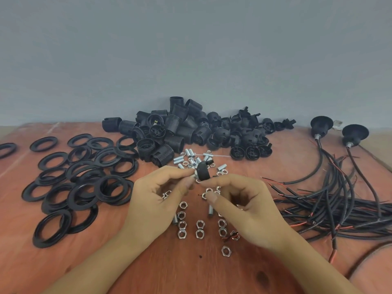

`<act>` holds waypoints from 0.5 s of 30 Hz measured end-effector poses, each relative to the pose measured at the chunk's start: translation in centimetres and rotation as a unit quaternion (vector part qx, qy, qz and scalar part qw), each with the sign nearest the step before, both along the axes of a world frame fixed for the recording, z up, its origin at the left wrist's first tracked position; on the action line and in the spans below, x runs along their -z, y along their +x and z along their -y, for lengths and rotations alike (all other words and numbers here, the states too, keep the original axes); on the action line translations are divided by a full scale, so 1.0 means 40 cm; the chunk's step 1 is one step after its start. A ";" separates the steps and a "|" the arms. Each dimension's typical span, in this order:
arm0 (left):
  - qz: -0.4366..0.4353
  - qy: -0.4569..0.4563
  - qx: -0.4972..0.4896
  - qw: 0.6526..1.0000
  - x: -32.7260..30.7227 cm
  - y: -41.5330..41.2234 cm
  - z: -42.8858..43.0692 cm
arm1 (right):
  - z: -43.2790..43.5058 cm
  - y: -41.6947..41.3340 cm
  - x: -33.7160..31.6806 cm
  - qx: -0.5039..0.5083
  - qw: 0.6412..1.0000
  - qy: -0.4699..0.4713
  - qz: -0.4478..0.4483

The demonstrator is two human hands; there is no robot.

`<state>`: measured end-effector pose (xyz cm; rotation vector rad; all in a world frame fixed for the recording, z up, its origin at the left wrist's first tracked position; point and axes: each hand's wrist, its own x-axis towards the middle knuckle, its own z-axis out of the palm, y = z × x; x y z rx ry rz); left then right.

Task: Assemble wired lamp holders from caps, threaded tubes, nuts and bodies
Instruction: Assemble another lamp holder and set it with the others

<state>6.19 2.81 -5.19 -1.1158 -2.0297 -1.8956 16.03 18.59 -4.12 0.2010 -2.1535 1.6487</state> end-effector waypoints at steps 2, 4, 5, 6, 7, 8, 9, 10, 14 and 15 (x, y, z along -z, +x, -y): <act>0.014 -0.008 0.006 1.000 0.004 -0.002 0.001 | -0.004 -0.005 0.007 0.026 0.999 0.016 -0.015; 0.042 -0.008 0.025 0.999 0.007 -0.003 0.001 | -0.014 -0.008 0.010 0.051 0.998 0.029 -0.020; 0.053 -0.005 0.036 0.998 0.007 -0.004 0.002 | -0.020 -0.010 0.012 0.062 0.997 0.045 -0.015; 0.061 -0.003 0.048 0.997 0.006 -0.006 0.003 | -0.024 -0.011 0.015 0.069 0.996 0.062 -0.005; 0.067 -0.002 0.059 0.996 0.005 -0.009 0.005 | -0.027 -0.011 0.018 0.070 0.995 0.074 0.006; 0.070 -0.002 0.070 0.995 0.003 -0.012 0.007 | -0.028 -0.013 0.022 0.068 0.994 0.082 0.012; 0.074 -0.004 0.081 0.994 0.000 -0.015 0.009 | -0.027 -0.013 0.024 0.065 0.994 0.088 0.014; 0.081 -0.005 0.092 0.992 -0.002 -0.017 0.011 | -0.024 -0.014 0.025 0.066 0.993 0.095 0.011; 0.091 0.000 0.128 0.988 -0.009 -0.019 0.014 | -0.014 -0.013 0.016 0.076 0.992 0.099 -0.017; 0.087 -0.003 0.134 0.987 -0.010 -0.020 0.014 | -0.014 -0.012 0.013 0.064 0.995 0.076 -0.016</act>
